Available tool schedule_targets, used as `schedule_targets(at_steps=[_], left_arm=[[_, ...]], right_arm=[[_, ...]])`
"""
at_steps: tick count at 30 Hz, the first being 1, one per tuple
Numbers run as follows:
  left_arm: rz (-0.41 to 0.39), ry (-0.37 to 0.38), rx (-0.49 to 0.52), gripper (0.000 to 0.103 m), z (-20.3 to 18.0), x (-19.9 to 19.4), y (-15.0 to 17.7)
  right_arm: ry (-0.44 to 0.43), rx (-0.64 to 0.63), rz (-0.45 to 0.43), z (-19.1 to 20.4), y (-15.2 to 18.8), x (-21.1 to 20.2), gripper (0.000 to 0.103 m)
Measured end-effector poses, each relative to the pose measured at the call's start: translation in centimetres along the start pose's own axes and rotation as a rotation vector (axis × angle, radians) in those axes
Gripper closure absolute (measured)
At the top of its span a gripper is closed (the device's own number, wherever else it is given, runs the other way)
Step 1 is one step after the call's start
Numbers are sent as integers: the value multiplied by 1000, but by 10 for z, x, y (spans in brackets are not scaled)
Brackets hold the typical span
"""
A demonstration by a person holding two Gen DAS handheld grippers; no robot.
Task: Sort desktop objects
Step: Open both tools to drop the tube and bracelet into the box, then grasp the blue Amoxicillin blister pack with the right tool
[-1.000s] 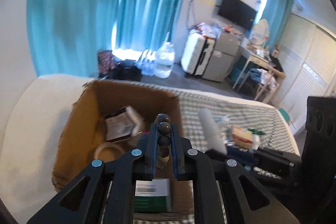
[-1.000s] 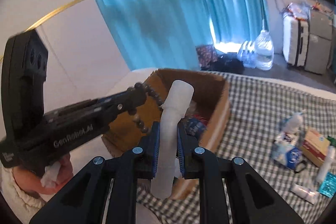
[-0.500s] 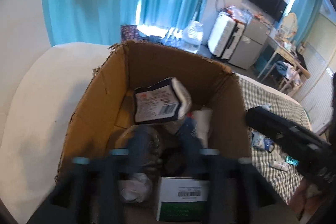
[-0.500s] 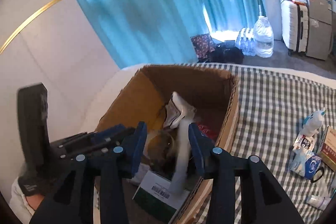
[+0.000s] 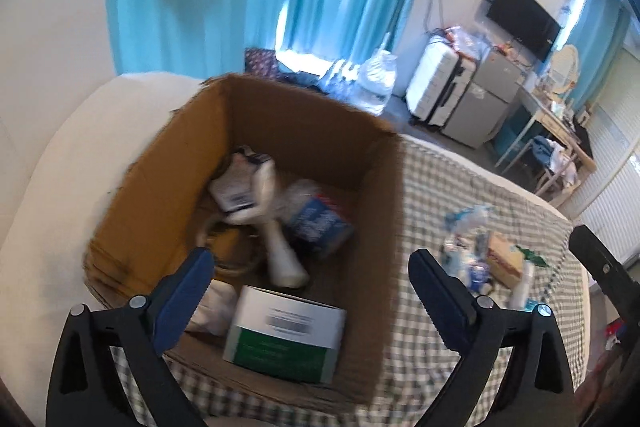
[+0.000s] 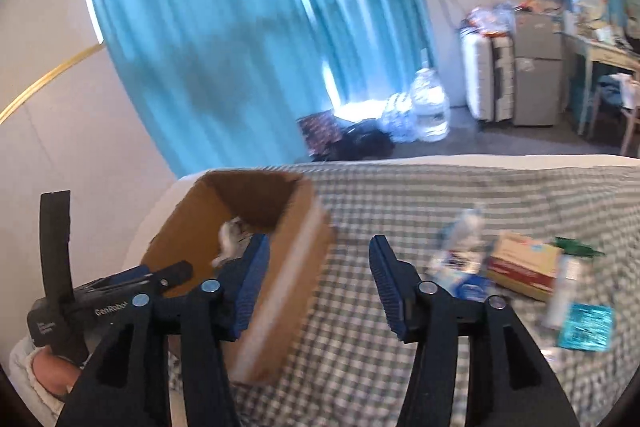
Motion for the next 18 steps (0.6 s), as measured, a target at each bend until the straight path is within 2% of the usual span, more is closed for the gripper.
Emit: schedule_targets(at_steps=[1,4,9,13,18], left_arm=[[-11,-2,11,0,-12,-4,1],[-29,29,60,0,-54,-15,11],[-30,66,141,0,-123,-17,39],[-30,67,236,0,-178,-6,66],[-1,59,334,0,-220,19,91]], right_arm=[[17,10,-18,-11,0,-12,37],[87,38,-69,-44,4,-51,25],[190,96,-86,-110,30,-97,11],[217,176,-47,-161,58,-112,10],[283,272,-29,-222,89,-124,9]])
Point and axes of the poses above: each gripper's, at about its wrist camera, not at the fingertips, and x roughly the way its jaws point, z to its left, y to its underside, the point moved 10 cm from there along x, roughly the way its jaws point, and after that the axes turned 10 degrees about z, right-handed, at the moved point
